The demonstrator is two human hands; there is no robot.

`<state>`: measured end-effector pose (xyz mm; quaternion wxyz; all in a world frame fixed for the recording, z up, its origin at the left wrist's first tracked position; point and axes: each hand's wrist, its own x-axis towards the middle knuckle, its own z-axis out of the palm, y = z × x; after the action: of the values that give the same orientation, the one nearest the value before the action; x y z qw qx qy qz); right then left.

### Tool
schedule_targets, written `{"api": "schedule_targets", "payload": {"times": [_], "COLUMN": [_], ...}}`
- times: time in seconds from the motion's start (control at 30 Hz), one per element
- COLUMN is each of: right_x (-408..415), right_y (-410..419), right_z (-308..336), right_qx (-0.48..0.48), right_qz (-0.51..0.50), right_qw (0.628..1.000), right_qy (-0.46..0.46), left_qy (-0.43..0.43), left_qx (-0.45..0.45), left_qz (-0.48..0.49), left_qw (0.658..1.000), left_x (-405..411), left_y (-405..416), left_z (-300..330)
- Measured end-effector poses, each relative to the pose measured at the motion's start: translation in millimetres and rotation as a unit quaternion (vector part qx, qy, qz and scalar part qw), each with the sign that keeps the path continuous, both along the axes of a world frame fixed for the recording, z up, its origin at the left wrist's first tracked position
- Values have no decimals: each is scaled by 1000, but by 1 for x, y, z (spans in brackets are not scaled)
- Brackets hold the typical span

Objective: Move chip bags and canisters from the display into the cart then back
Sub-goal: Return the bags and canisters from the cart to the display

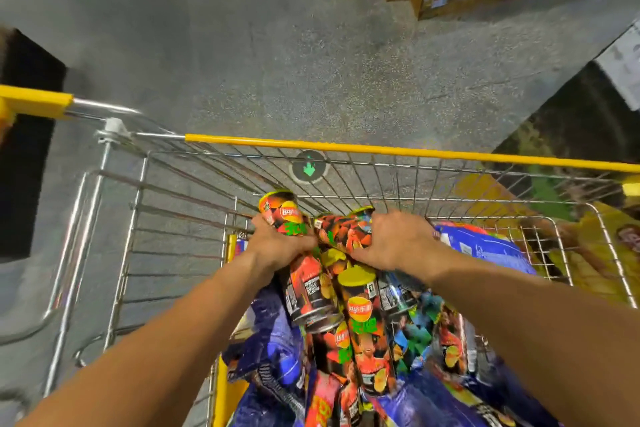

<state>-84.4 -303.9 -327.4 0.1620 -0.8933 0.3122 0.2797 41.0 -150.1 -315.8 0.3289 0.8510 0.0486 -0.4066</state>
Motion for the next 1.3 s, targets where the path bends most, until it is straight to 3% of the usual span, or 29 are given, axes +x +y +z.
{"api": "schedule_targets", "payload": {"times": [0.1, 0.17, 0.23, 0.3, 0.4, 0.53, 0.67, 0.77, 0.9, 1.13, 1.3], "right_x": [-8, -30, -58, -84, -109, -137, -163, -198, -248, -362, -442], "right_y": [-8, -18, -24, -22, -16, -3, -2, -7, -16, -24, -22], "right_z": [6, 14, 27, 45, 61, 89, 121, 158, 194, 237, 261], "right_qx": [168, 356, 497, 561, 553, 550, 574, 508, 385, 279, 183], "right_qz": [-208, -321, -338, -297, -266, -314, -405, -470, -482, -531, -549], "right_qw": [963, 876, 798, 772, 789, 764, 662, 624, 660, 621, 633], "right_qy": [-20, -47, -43, -27, -31, -126, -261, -363, -429, -505, -513], "left_qy": [17, 48, 70, 89, 90, 103, 121, 99, 95, 75, 69], "left_qx": [-43, -88, -150, -201, -253, -293, -293, -308, -327, -362, -394], "left_qz": [2, 11, 25, 15, -33, -123, -215, -274, -323, -396, -455], "left_qw": [999, 995, 986, 976, 963, 942, 924, 906, 883, 840, 796], "left_x": [-9, -15, -25, -40, -62, -91, -121, -151, -187, -299, -373], "left_y": [-2, -4, -7, -13, -23, -36, -50, -68, -92, -144, -165], "left_z": [15, 24, 32, 51, 77, 109, 132, 152, 171, 209, 218]}}
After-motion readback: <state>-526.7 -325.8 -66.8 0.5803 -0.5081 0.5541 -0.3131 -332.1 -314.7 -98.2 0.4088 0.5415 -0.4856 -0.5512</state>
